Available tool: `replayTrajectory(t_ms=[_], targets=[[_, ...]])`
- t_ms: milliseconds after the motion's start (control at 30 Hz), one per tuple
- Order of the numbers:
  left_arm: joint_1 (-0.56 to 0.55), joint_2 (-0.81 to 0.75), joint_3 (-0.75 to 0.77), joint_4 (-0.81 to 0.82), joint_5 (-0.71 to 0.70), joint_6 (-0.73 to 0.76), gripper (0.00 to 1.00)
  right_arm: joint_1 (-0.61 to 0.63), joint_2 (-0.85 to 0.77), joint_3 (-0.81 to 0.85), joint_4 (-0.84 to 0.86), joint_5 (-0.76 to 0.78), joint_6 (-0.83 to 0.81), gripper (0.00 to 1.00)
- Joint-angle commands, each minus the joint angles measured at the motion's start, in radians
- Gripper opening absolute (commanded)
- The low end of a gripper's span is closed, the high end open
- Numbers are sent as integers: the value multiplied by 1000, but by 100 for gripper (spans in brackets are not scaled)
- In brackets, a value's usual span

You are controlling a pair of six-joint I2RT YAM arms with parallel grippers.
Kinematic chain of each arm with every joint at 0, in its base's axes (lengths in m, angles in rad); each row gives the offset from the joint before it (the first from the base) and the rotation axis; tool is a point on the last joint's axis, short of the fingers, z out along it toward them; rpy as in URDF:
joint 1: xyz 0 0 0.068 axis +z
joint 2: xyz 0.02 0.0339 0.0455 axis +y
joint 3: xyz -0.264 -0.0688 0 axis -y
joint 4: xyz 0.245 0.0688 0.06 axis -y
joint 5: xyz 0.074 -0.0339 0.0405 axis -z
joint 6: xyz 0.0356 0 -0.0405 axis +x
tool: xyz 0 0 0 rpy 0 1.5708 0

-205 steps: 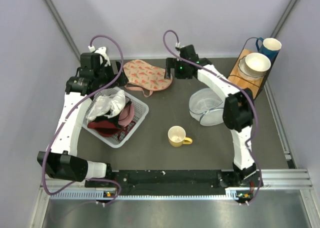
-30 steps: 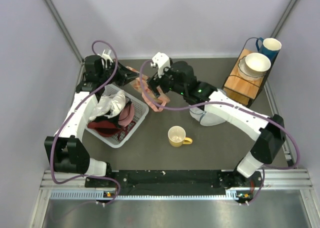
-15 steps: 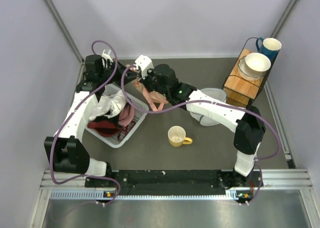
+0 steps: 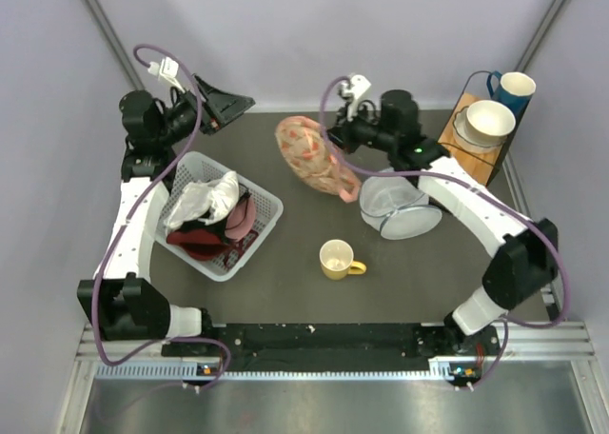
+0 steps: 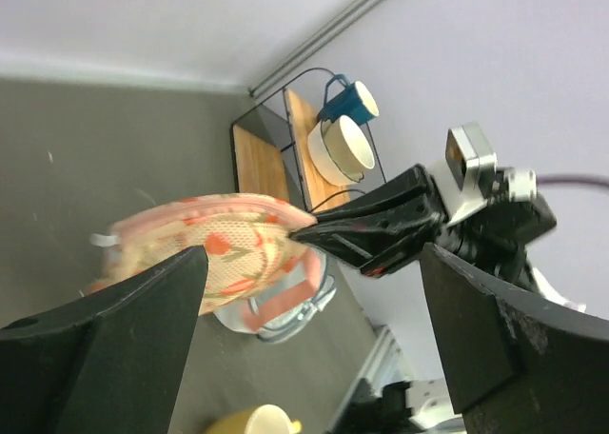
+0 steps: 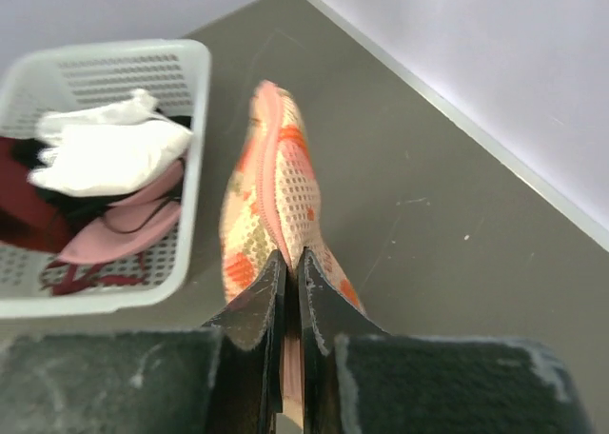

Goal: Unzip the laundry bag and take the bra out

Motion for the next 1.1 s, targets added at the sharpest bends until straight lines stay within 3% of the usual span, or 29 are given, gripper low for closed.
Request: replayTrajectory(t_ms=[0, 233, 400, 500, 533, 633, 667, 700, 800, 867, 1067], targets=[[39, 6, -63, 432, 224, 42, 99, -106, -131, -8, 8, -403, 77, 0], [33, 41, -146, 580, 360, 134, 99, -234, -186, -5, 5, -666, 184, 0], [27, 60, -194, 773, 504, 23, 99, -254, -191, 14, 64, -810, 269, 0], [24, 81, -198, 912, 570, -77, 99, -272, -195, -31, 309, -866, 452, 0], [24, 83, -219, 965, 580, -111, 99, -277, -194, -46, 469, -880, 579, 0], [21, 95, -253, 1178, 590, -241, 99, -293, -166, -84, 719, -903, 834, 0], [16, 101, -258, 1241, 592, -336, 99, -295, -156, -91, 870, -904, 894, 0], [11, 109, -263, 1404, 590, -393, 99, -297, -130, -91, 931, -904, 948, 0], [-2, 161, -261, 1639, 566, -629, 99, -303, -71, -88, 1188, -883, 1154, 0], [-36, 187, -260, 1669, 555, -637, 99, -309, -39, -69, 1326, -874, 1292, 0], [-124, 209, -260, 1669, 541, -601, 99, -310, 3, -43, 1367, -857, 1363, 0]])
